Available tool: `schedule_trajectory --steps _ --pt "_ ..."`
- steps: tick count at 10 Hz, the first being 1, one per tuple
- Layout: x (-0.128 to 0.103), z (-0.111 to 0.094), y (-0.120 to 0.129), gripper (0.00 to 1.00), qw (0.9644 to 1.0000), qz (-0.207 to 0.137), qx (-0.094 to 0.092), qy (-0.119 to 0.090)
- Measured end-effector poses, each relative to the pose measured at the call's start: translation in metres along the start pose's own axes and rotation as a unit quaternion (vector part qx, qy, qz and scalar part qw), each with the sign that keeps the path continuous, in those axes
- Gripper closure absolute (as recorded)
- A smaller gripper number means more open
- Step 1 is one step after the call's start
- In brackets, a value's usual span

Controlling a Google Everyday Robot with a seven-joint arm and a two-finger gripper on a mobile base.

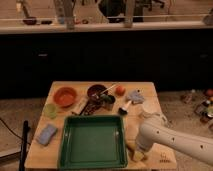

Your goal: Place banana in tray

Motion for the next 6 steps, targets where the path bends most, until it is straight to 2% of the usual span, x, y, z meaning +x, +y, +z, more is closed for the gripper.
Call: schedule_trajectory --steps 1,2,6 --pt "0.0007 -0.0025 0.0003 0.97 1.0 0.0 0.0 0.0" --pt "0.0009 -0.0042 0.0008 1.0 1.0 -0.001 -0.001 0.001" --pt "0.005 -0.0066 0.0052 1.0 1.0 -0.001 -0.005 0.005"
